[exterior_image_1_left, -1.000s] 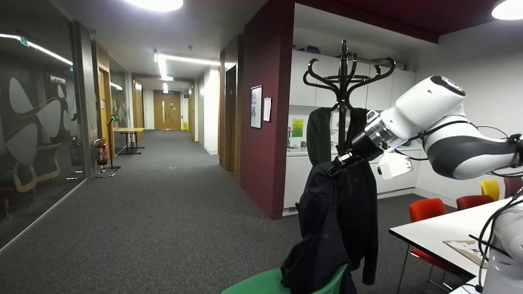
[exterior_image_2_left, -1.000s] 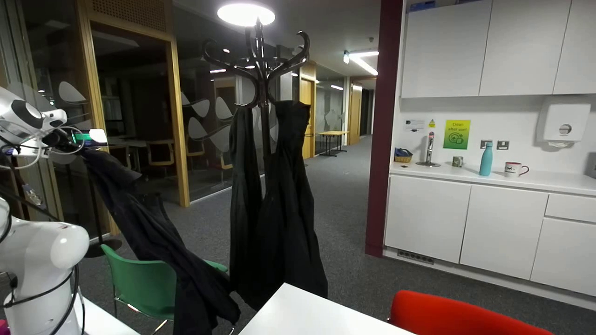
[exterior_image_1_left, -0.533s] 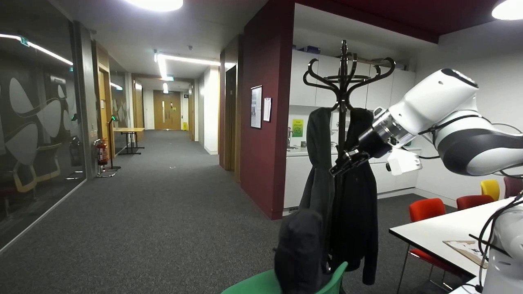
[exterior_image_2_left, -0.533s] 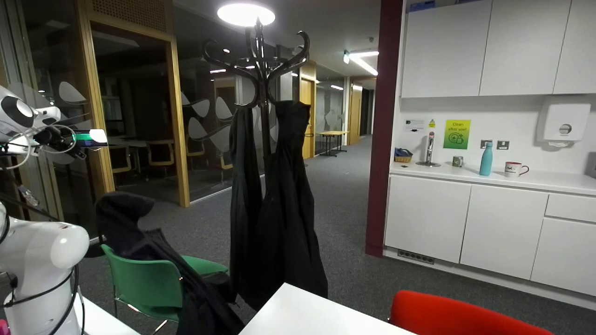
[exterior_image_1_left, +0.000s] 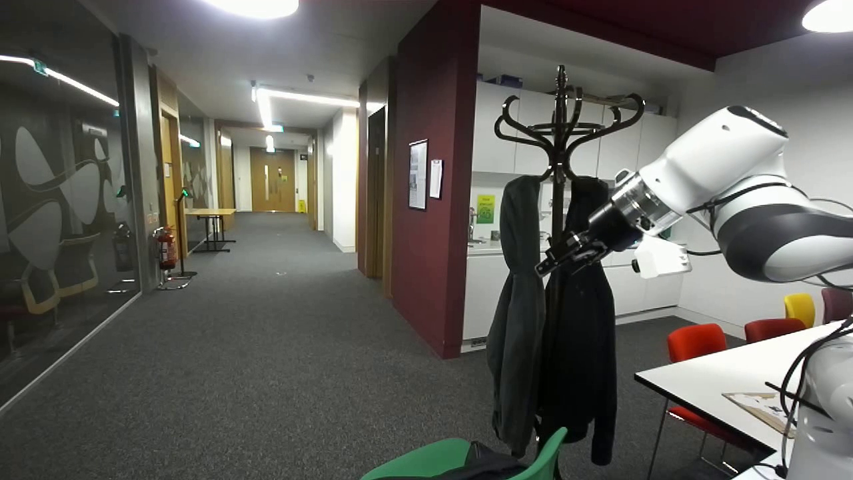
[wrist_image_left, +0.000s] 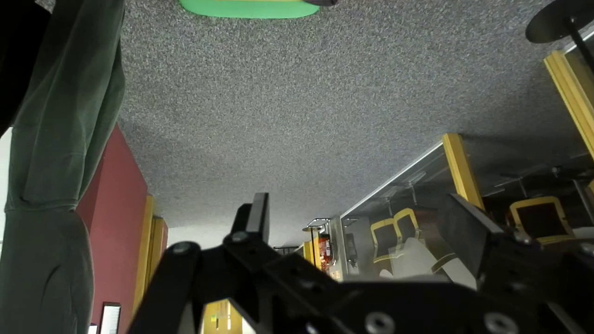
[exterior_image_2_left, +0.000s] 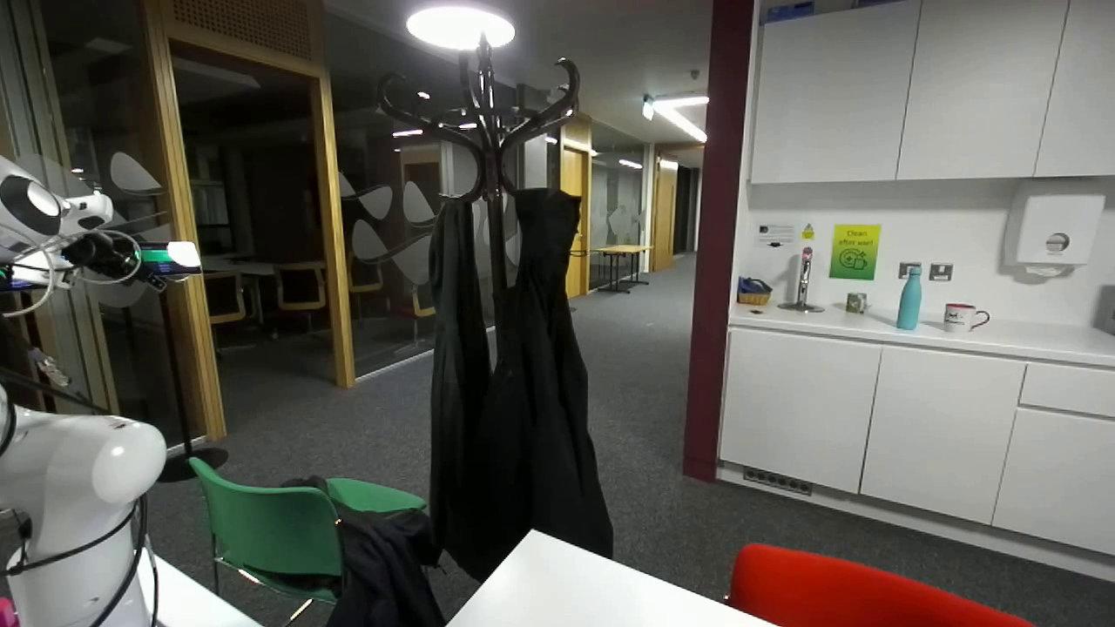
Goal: Put the middle jersey on the seat of the chair
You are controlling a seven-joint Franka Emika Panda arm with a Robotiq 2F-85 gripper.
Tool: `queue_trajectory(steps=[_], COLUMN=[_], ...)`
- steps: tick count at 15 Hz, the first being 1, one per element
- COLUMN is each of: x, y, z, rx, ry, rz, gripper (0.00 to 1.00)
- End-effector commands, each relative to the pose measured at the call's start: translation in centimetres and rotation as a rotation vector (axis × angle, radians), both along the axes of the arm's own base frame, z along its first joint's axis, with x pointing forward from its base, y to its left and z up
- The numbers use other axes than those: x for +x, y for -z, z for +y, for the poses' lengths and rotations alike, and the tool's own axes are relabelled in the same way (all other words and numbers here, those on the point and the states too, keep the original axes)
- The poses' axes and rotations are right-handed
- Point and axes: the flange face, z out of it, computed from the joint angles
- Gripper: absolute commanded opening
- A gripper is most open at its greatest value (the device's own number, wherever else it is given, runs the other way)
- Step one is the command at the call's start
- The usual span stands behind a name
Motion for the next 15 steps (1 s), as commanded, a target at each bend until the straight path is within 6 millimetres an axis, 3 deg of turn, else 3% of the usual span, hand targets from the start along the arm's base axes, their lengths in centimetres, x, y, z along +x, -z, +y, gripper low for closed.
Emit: queue_trajectory(steps=[1,7,11,15], x=[0.2,4.0,7.6,11.7], y=[-1.4,-4.2,-6.0,-6.0], z=[-1.1,-5.1,-9.4,-15.0], rx=[0.011,0.073,0.125,0.14], ry=[0.015,0.134,0.245,0.369], rz=[-0.028,-0.046,-0.038,-0.014], gripper=[1.0,1.0,1.0,1.0])
